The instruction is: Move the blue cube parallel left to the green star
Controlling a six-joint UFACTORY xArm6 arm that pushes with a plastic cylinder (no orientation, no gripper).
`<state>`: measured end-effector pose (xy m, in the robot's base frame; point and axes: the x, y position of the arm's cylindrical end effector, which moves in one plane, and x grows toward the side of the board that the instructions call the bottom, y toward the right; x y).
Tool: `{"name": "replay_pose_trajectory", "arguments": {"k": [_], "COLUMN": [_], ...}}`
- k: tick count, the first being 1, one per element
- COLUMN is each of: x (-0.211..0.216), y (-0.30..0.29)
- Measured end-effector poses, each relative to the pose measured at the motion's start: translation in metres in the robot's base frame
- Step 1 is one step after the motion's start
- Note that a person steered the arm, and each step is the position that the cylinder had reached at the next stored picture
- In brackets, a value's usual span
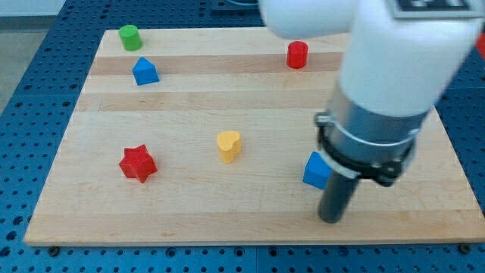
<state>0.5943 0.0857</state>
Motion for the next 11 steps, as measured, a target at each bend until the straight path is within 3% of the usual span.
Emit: {"name": "replay_pose_trajectory", "arguments": {"k": [4,7,9,11], "x": [-0.066,-0.058,-0.072,-0.102], "y": [-0.006,0.052,0.019,0.034]}}
